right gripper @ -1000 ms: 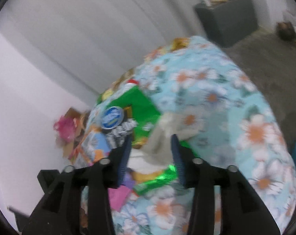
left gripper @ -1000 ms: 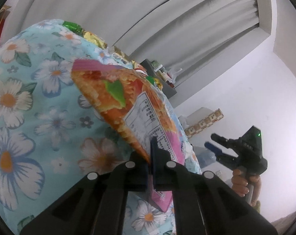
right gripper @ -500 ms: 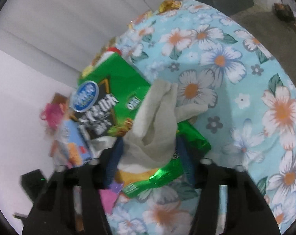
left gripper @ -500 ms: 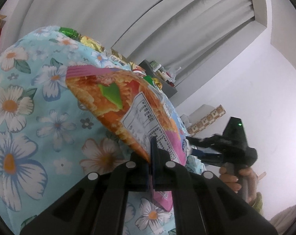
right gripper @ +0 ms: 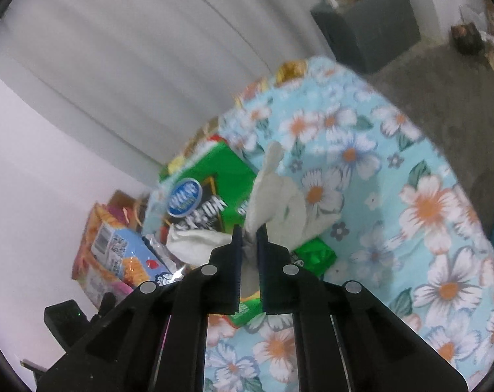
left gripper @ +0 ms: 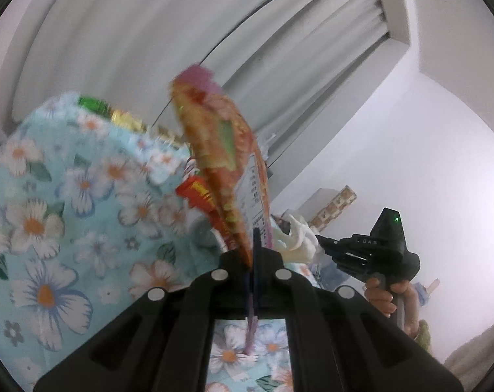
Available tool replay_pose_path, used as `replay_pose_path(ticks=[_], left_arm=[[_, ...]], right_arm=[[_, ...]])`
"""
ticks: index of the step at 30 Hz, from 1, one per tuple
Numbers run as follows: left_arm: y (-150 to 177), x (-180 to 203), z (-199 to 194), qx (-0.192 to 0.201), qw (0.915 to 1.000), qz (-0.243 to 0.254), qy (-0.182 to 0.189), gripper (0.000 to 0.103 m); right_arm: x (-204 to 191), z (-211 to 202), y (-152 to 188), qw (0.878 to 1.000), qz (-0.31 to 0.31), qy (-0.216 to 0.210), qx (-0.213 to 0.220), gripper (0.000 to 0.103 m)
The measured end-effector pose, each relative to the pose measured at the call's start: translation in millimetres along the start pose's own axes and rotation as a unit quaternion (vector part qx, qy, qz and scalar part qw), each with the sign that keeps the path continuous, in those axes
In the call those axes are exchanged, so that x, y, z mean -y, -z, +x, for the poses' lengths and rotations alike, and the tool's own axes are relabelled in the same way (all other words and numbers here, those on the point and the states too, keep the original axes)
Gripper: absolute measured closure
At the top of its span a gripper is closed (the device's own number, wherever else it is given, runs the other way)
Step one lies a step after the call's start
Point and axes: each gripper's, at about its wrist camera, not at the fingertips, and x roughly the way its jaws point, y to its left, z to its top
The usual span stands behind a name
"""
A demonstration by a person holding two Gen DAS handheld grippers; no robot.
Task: Collect trash
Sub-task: 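Carry orange bag and white glove to the wastebasket and open both tools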
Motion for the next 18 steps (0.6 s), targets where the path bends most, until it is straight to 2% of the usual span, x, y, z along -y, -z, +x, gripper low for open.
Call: replay_pose_path(ticks=[9,14,18], left_arm=[[-18.6,50.1,-16.7,0.021,0.9975,0.049,0.046,0.103],[-22.8,86.8,5.7,-0.008,0.9937,0.085,0.072,0.103],[-25.2,128.4,43.3,-0.040,0.9854,0.126,0.107,0.103]], right_arm=[[1.8,-63.1,6.0,0.997,-0.003,-0.008,0.074,0.096],[25.7,-112.1,11.1,0.992,0.015,0.008,0.124,0.096],[54.3,-154.1,17.8,0.983,0.042,0.031,0.174,0.096]])
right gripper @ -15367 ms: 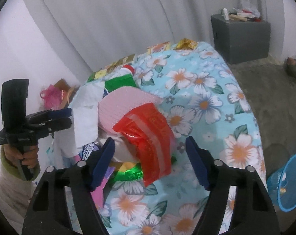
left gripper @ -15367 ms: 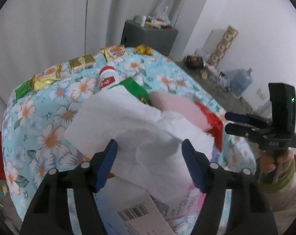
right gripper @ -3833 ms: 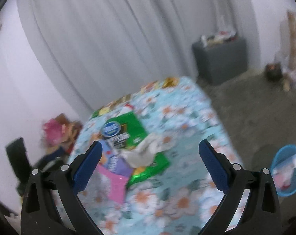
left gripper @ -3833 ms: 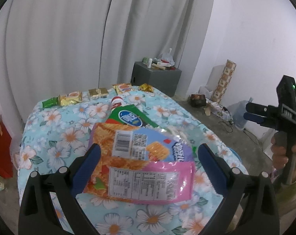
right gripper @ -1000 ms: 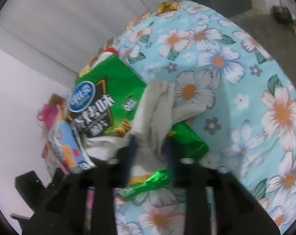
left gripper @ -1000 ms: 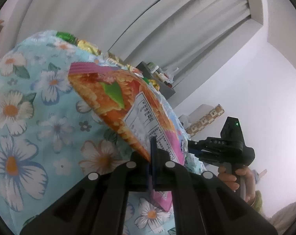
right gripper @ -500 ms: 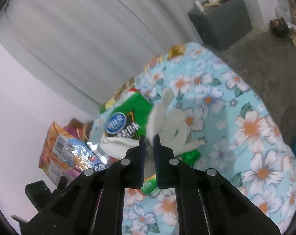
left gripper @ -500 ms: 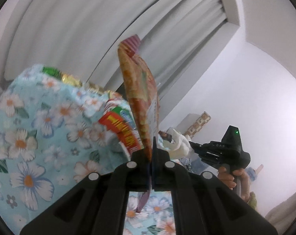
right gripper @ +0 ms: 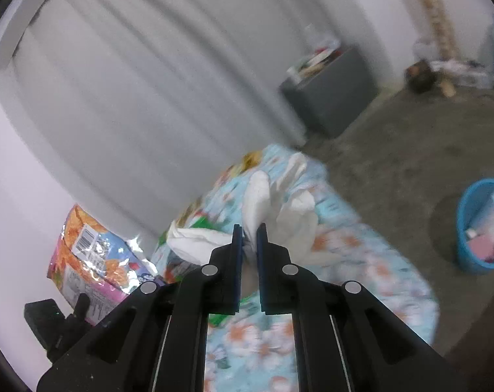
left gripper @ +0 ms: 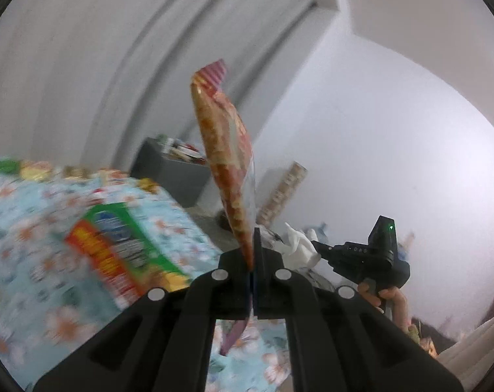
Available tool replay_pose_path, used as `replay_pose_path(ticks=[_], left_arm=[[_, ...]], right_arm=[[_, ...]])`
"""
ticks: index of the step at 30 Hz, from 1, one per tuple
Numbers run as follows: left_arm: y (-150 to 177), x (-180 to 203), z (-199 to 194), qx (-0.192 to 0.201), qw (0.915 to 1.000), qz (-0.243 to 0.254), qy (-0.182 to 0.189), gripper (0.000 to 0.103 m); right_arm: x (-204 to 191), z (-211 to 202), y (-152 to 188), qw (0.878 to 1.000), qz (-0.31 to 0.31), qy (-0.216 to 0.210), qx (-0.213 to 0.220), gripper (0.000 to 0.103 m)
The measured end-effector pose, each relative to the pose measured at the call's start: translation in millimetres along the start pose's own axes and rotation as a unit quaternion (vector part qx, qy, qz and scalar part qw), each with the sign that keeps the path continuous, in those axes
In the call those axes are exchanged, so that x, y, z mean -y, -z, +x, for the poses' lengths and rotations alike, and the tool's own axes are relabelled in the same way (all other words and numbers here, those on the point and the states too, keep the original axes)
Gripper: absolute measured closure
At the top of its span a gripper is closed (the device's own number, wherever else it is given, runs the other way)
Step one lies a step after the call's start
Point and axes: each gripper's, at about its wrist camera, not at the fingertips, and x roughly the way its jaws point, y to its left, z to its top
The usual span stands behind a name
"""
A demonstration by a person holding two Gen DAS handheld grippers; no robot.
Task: Collect trash
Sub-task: 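Carry orange bag and white glove to the wastebasket and open both tools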
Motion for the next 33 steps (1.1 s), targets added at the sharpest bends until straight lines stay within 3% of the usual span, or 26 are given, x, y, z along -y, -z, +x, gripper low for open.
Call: replay_pose_path(ticks=[3,6,12,18,22,28,33], left_arm=[[-9.7,24.8,38.2,-0.023,0.9988,0.031,0.030,0.103],[-20.4,48.2,100.6,-0.062,0.9942,0.065,0.059,0.103],[-11.0,110.2,216.7,-0.143,0.9767,0.130,0.093,0.103],[35.7,159.9,353.8,-0.255,0.9482,0.169,0.085,0.103],[85.0,179.3,447.6,-0.334,0.9204,0.189,0.075,0.102],[157.4,191.6,552.0,-0.409,0.8815,0.230,0.055,0.102],[208.3,186.3,612.6,-0.448,0.8585,0.246,0.040,0.101]], right_arm=[[27.9,-30.8,-7.5,0.999,0.022,0.029,0.038,0.096],[60.2,-60.1,-13.2,0.994,0.052,0.058,0.074,0.096],[130.6,-89.6,-15.6,0.982,0.117,0.104,0.110,0.096],[211.1,-85.8,-18.8,0.966,0.189,0.134,0.111,0.096],[274.1,-66.9,-13.8,0.953,0.245,0.147,0.100,0.096],[358.2,-37.3,1.5,0.929,0.331,0.144,0.083,0.093],[411.7,-14.4,11.9,0.911,0.378,0.145,0.073,0.090]])
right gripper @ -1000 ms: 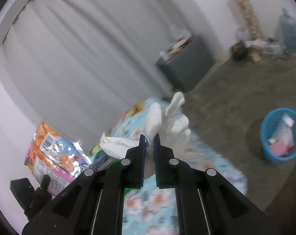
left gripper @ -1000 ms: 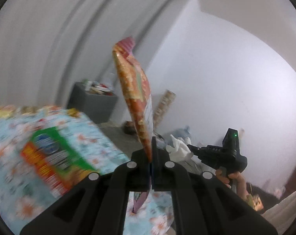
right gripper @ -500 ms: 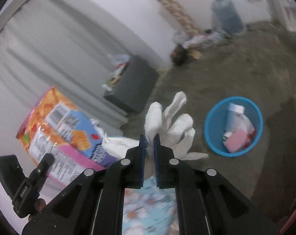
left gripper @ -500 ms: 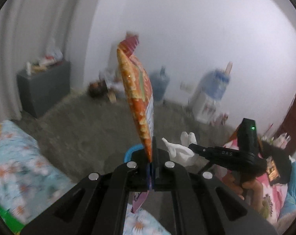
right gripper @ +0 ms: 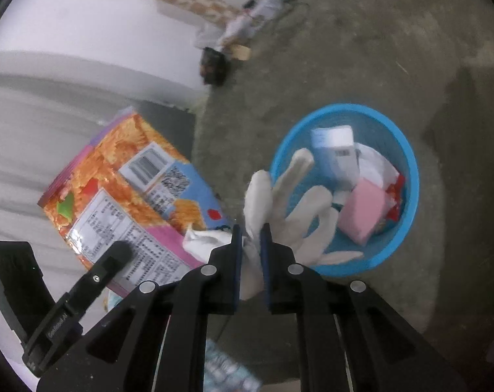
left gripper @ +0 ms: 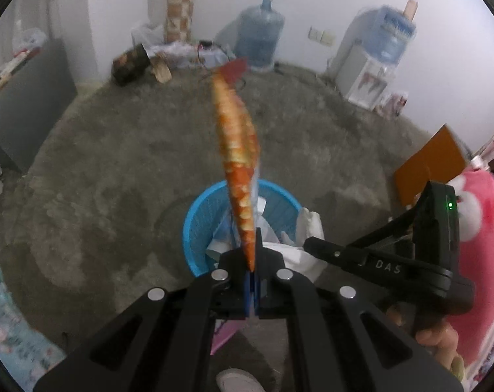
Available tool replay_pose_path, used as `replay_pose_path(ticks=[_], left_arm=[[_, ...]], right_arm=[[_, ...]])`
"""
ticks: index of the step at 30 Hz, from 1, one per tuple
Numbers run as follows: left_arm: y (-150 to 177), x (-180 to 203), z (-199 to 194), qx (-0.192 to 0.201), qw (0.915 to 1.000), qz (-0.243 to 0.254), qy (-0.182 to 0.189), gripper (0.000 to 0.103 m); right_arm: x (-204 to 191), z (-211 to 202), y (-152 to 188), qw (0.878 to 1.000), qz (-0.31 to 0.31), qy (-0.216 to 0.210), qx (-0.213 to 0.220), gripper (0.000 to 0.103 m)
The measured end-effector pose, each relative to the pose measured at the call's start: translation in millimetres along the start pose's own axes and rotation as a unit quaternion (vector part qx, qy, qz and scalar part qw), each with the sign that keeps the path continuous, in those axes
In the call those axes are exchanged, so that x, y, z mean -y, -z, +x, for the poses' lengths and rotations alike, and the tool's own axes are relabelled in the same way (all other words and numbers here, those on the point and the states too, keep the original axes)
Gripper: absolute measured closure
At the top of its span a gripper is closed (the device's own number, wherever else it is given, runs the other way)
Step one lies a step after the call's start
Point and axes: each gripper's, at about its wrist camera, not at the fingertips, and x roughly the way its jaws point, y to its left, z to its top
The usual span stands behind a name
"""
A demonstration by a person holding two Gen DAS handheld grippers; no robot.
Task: Collect trash
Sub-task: 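Carry orange bag and white glove to the wastebasket and open both tools, then move both open tools back toward the bed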
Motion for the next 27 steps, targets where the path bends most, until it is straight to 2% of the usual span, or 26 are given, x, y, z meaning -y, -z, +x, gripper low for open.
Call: replay_pose_path(ticks=[2,3,4,6,7,9,10,11,13,19,27], left_arm=[[-5.5,3.5,30.5,-0.016,0.9998,0.006,-0.006,0.100],[-7.4,10.6,38.8,-0.021,0.9997,0.007,-0.008,0.099],[-7.8,8.5,54.1,-0.035,0.9993,0.003,-0.011,0.094],[-7.4,7.3,73.3,-0.061,0.9980,-0.009,-0.014,0.081],[-4.6,4.5,81.2,-0.073,0.9971,-0.017,-0.014,0.074],[-0.2,3.9,82.0,-0.075,0.9969,-0.023,-0.010,0.069],[1.0,2.3,80.8,-0.073,0.9970,-0.024,-0.003,0.063],[1.2,4.0,78.4,-0.071,0.9972,-0.023,-0.001,0.057],[-0.2,4.6,72.0,-0.064,0.9977,-0.025,-0.004,0.055],[-8.9,7.7,35.6,-0.040,0.9975,-0.057,0.010,0.042],[-3.7,5.2,-45.3,0.001,0.9943,-0.100,0.037,0.029]], right_arm=[[10.6,12.5,-5.5,1.000,0.010,0.009,-0.003,0.088],[17.6,21.1,-8.7,1.000,0.014,0.011,-0.006,0.081],[26.1,30.5,-11.5,1.000,0.020,0.019,-0.012,0.071],[40.4,41.7,-14.8,0.998,0.036,0.043,-0.021,0.063],[49.0,46.9,-15.5,0.997,0.043,0.050,-0.026,0.063],[63.7,49.7,-15.1,0.996,0.060,0.066,-0.029,0.060],[70.0,46.1,-13.8,0.995,0.069,0.064,-0.024,0.057],[72.7,42.8,-13.1,0.995,0.073,0.061,-0.020,0.056],[74.4,31.3,-10.4,0.996,0.070,0.060,-0.009,0.052],[64.8,3.5,-3.2,0.997,0.053,0.055,0.012,0.051],[25.1,-21.7,9.2,0.998,-0.009,0.053,0.036,0.049]])
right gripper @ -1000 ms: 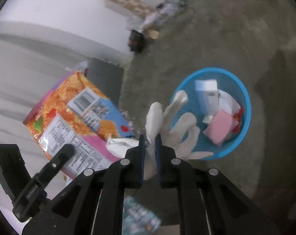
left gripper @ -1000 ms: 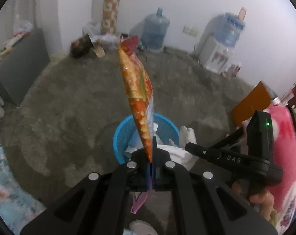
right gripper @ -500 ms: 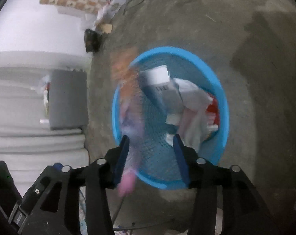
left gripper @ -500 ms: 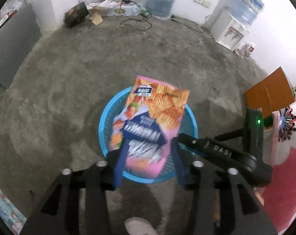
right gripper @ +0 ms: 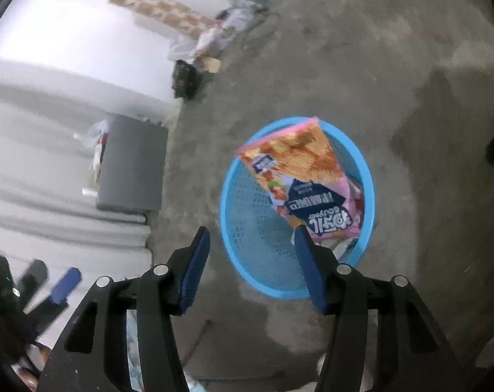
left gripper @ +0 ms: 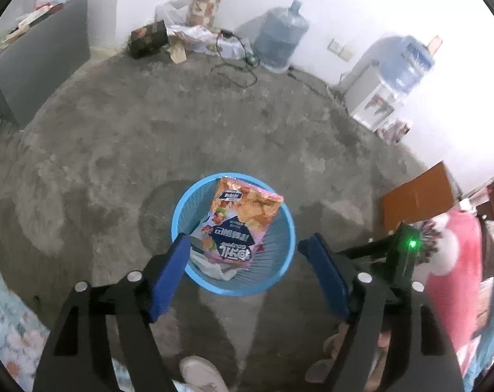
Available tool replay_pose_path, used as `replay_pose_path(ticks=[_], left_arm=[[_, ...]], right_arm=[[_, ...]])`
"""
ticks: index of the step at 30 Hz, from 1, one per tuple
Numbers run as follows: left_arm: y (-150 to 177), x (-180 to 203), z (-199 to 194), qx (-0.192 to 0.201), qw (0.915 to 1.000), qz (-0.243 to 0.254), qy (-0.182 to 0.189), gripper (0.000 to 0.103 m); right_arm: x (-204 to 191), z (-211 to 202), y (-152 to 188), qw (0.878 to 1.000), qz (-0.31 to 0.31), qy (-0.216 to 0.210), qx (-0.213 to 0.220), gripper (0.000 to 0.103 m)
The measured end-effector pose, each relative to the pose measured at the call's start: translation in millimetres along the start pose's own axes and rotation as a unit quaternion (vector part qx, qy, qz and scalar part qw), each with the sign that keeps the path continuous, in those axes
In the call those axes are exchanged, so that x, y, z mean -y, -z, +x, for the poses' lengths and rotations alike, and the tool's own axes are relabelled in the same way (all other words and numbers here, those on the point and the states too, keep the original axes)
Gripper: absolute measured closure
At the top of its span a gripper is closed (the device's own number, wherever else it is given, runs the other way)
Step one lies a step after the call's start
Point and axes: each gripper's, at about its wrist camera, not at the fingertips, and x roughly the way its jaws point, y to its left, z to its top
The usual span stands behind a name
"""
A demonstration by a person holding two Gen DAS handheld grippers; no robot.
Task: Collect trash
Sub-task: 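Move both open tools back toward the bed, then grasp the red-green chip bag with the left tool while the right grasps the green chip bag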
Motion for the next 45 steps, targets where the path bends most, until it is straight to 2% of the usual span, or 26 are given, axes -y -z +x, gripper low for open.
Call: replay_pose_path(ticks=[3,5,6,7,12,19,26,29,33,37,42,45], left_arm=[[7.1,0.2,-36.4,0.019,0.9998,-0.003,0.010,0.025],[15.4,1.0,-67.8,0.037,0.9992,-0.005,0.016,0.022],[18.3,1.5,-79.1,0.042,0.9989,-0.006,0.018,0.021],[23.7,1.9,-96.8,0.052,0.9984,-0.008,0.023,0.019],[53.2,3.7,-167.2,0.099,0.9946,-0.005,0.031,0.014],[122.1,-9.9,-269.7,0.182,0.9831,-0.003,0.020,0.006],[215.3,-67.3,-335.8,0.237,0.9680,-0.081,-0.010,0.006],[260.3,-96.6,-359.9,0.264,0.9554,-0.129,-0.034,0.006],[320.8,-131.8,-389.3,0.301,0.9309,-0.193,-0.076,0.006],[371.1,-151.8,-404.9,0.320,0.9095,-0.234,-0.126,0.006],[416.6,-167.2,-418.5,0.337,0.8874,-0.277,-0.149,0.006],[438.9,-175.3,-426.0,0.349,0.8751,-0.296,-0.157,0.006]], right_arm=[[-31.6,-24.3,12.1,0.998,-0.063,0.018,0.022,0.044],[-55.4,-41.6,21.9,0.993,-0.109,0.033,0.040,0.037],[-66.6,-48.3,27.3,0.990,-0.129,0.037,0.049,0.030],[-82.8,-62.4,37.2,0.985,-0.156,0.043,0.063,0.023],[-137.4,-107.8,80.9,0.958,-0.260,0.063,0.107,0.009],[-195.4,-148.9,142.2,0.928,-0.346,0.056,0.128,0.008],[-240.4,-162.6,198.3,0.906,-0.407,0.005,0.113,0.008],[-258.4,-163.0,223.6,0.893,-0.438,-0.012,0.102,0.008],[-275.8,-158.2,259.0,0.881,-0.466,-0.028,0.079,0.008],[-287.9,-144.9,295.7,0.868,-0.492,-0.050,0.041,0.008],[-301.2,-128.4,335.1,0.856,-0.512,-0.076,-0.014,0.008],[-309.6,-124.2,356.3,0.851,-0.517,-0.083,-0.031,0.008]])
